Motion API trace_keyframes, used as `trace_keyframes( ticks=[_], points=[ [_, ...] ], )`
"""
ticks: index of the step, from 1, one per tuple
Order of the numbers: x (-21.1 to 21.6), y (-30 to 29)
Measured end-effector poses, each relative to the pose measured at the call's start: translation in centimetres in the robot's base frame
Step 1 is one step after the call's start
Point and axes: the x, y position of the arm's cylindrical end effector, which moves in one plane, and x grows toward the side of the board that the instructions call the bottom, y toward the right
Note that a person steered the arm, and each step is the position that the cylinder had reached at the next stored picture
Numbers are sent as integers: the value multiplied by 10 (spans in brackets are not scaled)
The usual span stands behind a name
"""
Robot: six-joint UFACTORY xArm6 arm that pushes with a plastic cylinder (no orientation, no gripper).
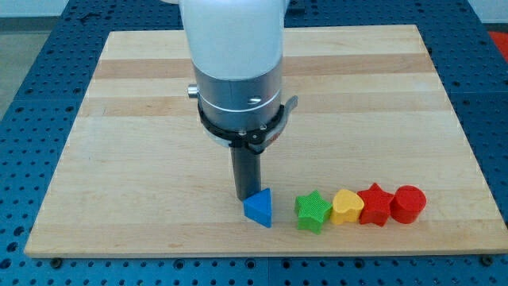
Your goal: Push blue triangle a bit right
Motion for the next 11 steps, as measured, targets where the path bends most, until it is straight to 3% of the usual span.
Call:
trace_keyframes(
  ticks=[2, 4, 6, 11],
  points=[
    [1, 6],
    [8, -29],
    [34, -24],
    [26, -4]
  ],
)
